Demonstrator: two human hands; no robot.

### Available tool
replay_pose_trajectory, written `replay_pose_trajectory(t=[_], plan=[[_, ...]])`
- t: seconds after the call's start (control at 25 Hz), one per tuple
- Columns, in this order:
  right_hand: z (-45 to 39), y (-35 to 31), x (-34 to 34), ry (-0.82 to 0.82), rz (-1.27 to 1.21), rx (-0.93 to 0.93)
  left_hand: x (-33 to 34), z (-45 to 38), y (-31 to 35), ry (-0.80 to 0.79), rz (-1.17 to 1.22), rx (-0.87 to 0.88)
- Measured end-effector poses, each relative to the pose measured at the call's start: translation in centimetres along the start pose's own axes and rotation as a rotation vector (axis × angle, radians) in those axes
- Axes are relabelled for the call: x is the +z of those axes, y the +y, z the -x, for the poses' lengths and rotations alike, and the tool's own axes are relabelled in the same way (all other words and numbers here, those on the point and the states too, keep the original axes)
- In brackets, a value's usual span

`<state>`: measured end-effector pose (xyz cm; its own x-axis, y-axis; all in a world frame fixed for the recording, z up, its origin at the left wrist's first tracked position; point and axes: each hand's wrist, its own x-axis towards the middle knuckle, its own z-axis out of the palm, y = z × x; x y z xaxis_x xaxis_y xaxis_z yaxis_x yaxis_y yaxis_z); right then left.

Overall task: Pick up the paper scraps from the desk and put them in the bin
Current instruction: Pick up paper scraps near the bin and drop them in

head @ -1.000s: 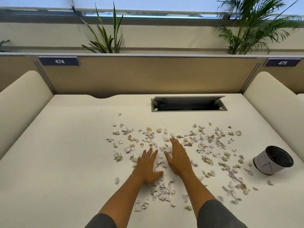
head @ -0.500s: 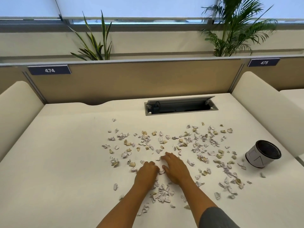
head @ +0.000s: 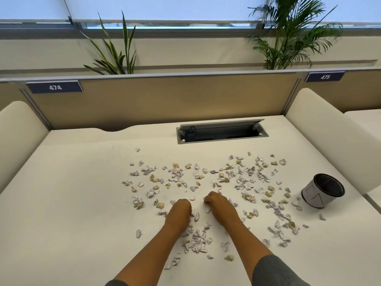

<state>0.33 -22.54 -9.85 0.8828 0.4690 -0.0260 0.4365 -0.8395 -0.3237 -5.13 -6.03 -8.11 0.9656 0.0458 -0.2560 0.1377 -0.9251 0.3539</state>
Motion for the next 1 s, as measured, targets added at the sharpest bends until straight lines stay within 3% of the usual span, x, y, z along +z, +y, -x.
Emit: replay_pose_trajectory(t=[0.12,0.36,0.64,0.84,1.0], plan=[[-0.7,0.3,-0.9,-0.038,-0.081,0.042,-1.5,-0.5,0.3,0.011,0.122,-0.083],[-0.2,4.3,-5.2,-0.041,-0.519,0.212,-3.9,-2.5,2.1,0.021,0.289,-0.202],[4.2,11.8,-11.5,-0.020,-0.916,0.313,-3.5,-4.2,11.1,-0.060,0.605,-0.323],[7.5,19.5,-17.6,0.071,-1.022,0.389,-1.5,-6.7,21.5,-0.136,0.861,-0.299],[9.9,25.7,-21.4,0.281,-0.851,0.440,0.0,-7.6,30.2,-0.258,1.021,-0.257]])
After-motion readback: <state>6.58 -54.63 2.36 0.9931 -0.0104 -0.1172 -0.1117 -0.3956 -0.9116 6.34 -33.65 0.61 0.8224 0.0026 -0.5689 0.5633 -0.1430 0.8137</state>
